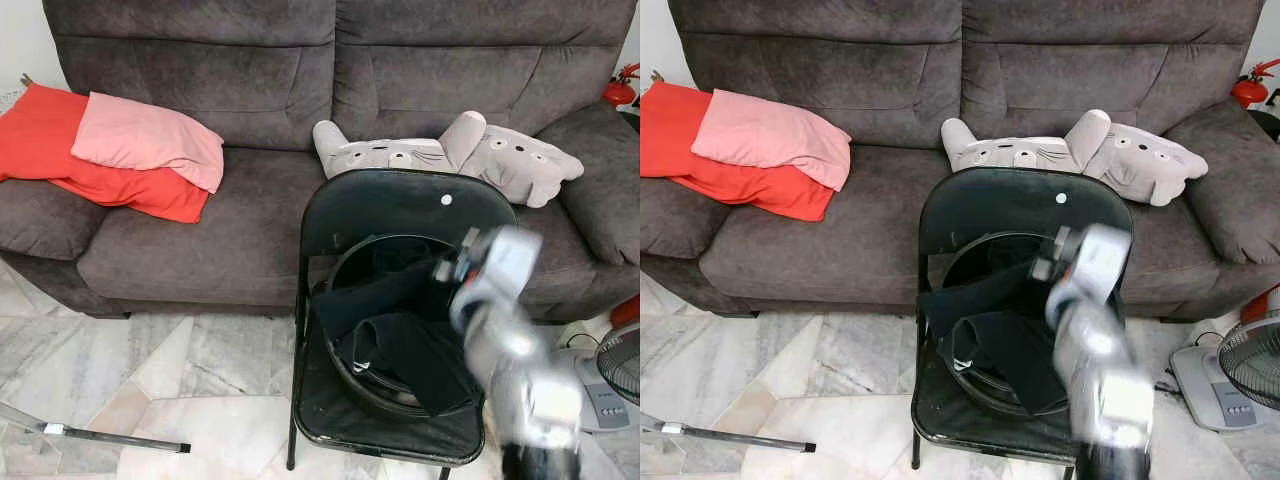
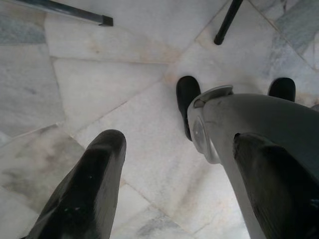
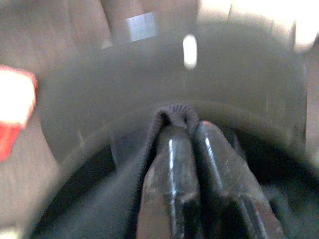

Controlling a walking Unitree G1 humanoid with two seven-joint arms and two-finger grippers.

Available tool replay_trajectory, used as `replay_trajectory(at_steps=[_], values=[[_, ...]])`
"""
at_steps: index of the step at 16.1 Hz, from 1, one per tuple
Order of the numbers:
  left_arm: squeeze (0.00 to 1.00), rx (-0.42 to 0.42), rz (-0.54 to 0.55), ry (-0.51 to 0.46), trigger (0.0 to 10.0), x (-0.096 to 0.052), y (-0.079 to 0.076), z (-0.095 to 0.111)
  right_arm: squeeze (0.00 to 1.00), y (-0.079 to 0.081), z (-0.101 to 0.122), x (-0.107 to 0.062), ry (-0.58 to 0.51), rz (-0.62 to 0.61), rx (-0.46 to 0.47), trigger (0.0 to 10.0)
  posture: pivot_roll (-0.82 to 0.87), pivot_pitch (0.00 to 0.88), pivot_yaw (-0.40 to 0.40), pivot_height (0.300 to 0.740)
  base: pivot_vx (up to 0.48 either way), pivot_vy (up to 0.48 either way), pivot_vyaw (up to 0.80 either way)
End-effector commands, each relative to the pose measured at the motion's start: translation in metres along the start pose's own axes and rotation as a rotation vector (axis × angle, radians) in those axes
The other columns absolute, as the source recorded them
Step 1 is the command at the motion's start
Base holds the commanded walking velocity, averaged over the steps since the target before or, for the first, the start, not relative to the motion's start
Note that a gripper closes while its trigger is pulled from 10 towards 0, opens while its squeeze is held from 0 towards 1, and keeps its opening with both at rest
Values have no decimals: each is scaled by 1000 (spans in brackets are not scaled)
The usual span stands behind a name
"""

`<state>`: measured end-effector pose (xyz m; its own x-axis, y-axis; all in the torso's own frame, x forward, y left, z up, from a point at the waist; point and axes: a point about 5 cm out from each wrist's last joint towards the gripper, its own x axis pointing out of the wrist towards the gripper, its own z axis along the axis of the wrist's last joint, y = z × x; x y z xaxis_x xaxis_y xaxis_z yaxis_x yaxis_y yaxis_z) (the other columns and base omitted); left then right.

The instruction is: Hang hanger

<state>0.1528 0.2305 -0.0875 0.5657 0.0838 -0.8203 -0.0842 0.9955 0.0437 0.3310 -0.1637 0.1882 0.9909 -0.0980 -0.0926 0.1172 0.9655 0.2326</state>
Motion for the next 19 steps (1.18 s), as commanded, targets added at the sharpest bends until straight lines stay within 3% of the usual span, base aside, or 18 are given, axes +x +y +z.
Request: replay_trajectory(at_steps=[1, 5, 7, 9, 12, 13, 14, 17, 19], values=[[0, 17, 9, 52, 10000, -3, 4, -14, 0, 0, 22, 0, -111, 5, -3, 0, -175, 200, -14, 740, 0, 0, 0], [0, 21, 10, 55, 10000, -4, 3, -15, 0, 5, 47, 7, -236, 35, -1, 0, -169, 145, -9, 740, 0, 0, 0], [0, 34, 2, 58, 10000, -4, -1, -18, 0, 17, 57, 8, -275, 113, -16, 0, -167, 120, -11, 740, 0, 0, 0], [0, 41, 1, 54, 10000, -3, -2, -17, 0, 21, 52, 3, -254, 128, -26, 0, -179, 140, -6, 740, 0, 0, 0], [0, 41, 3, 50, 10000, -3, -3, -15, 0, 2, 4, -29, -18, -14, -14, 0, -196, 171, -8, 740, 0, 0, 0], [0, 43, 2, 50, 10000, -3, -3, -15, 0, -1, 0, -33, -1, -37, 6, 0, -209, 181, -8, 740, 0, 0, 0], [0, 46, -2, 47, 10000, -2, -5, -14, 0, -18, -12, -52, 57, -161, 63, 0, -219, 191, -8, 740, 0, 0, 0], [0, 56, -9, 39, 10000, -1, -5, -9, 0, -66, -22, -90, 111, -498, 117, 0, -241, 208, -2, 740, 0, 0, 0], [0, 55, -3, 32, 10000, -1, 2, -6, 0, -74, -37, -105, 204, -561, 145, 0, -242, 209, 0, 740, 0, 0, 0]])
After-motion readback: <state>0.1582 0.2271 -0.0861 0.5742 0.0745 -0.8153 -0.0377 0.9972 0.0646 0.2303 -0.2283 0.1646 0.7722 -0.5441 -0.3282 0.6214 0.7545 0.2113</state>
